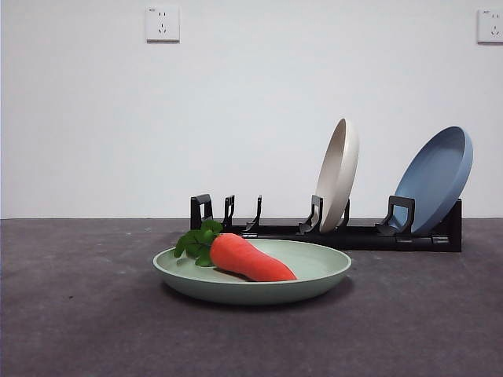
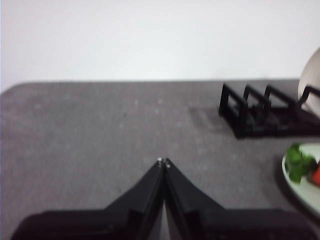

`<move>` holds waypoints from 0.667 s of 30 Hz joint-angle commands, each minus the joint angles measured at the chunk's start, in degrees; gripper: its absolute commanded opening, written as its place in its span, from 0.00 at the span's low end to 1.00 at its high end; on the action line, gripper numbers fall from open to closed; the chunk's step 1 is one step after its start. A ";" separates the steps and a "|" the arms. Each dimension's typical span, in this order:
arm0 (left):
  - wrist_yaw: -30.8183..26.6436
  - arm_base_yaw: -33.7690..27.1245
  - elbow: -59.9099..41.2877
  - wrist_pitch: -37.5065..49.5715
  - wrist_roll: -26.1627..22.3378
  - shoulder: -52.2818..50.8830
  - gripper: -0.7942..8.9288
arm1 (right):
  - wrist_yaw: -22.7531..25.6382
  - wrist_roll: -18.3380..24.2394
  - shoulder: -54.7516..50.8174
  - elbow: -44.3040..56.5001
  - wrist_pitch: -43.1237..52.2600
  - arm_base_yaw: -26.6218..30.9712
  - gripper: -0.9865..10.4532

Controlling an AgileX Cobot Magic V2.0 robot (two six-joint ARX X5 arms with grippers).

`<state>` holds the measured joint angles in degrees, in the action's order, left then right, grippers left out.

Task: Take the green plate from the plate rack,put the plate on the table,take the carrot from the table,put the carrot in the plate

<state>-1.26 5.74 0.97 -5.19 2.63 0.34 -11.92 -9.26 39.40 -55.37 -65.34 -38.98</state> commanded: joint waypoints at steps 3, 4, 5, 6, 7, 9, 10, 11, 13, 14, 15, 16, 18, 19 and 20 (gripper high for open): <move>0.13 -0.22 -0.79 -5.88 0.39 -0.22 0.08 | 0.09 -0.33 -0.09 0.33 0.17 -0.13 0.09; 0.61 -0.22 -0.79 -5.68 0.37 -0.22 0.08 | 0.11 -0.33 -0.09 0.33 0.15 -0.13 0.09; 0.81 -0.22 -0.79 -5.79 0.35 -0.22 0.08 | 0.11 -0.33 -0.09 0.33 0.17 -0.13 0.09; 0.98 -0.22 -0.79 -5.73 0.37 -0.22 0.08 | 0.11 -0.33 -0.09 0.33 0.17 -0.13 0.09; 0.98 -0.22 -0.79 -5.70 0.37 -0.22 0.08 | 0.11 -0.33 -0.09 0.33 0.15 -0.13 0.09; 1.42 -0.22 -0.79 -5.31 0.42 -0.22 0.08 | 0.11 -0.33 -0.09 0.33 0.15 -0.13 0.09; 1.40 -0.22 -0.79 -5.29 0.42 -0.22 0.08 | 0.09 -0.33 -0.09 0.33 0.17 -0.13 0.09; 1.40 -0.22 -0.79 -5.29 0.39 -0.22 0.08 | 0.09 -0.33 -0.09 0.33 0.15 -0.13 0.09; 1.40 -0.22 -0.79 -5.29 0.39 -0.22 0.08 | 0.11 -0.33 -0.09 0.33 0.17 -0.13 0.09; 1.40 -0.22 -0.79 -5.29 0.42 -0.22 0.08 | 0.11 -0.33 -0.09 0.33 0.17 -0.13 0.09; 1.40 -0.22 -0.79 -5.29 0.42 -0.22 0.08 | 0.11 -0.33 -0.09 0.33 0.17 -0.13 0.09; 1.40 -0.22 -0.79 -5.29 0.42 -0.22 0.08 | 0.11 -0.33 -0.09 0.33 0.15 -0.13 0.09; 1.40 -0.22 -0.79 -5.29 0.39 -0.22 0.08 | 0.11 -0.33 -0.09 0.33 0.15 -0.13 0.09; 1.38 -0.22 -0.79 -5.29 0.42 -0.22 0.08 | 0.11 -0.33 -0.09 0.33 0.15 -0.13 0.09; 1.40 -0.22 -0.79 -5.29 0.42 -0.22 0.08 | 0.09 -0.33 -0.09 0.33 0.15 -0.13 0.09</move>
<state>-0.27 5.72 0.97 -10.70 2.66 0.27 -11.92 -9.26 39.40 -55.37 -65.34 -38.98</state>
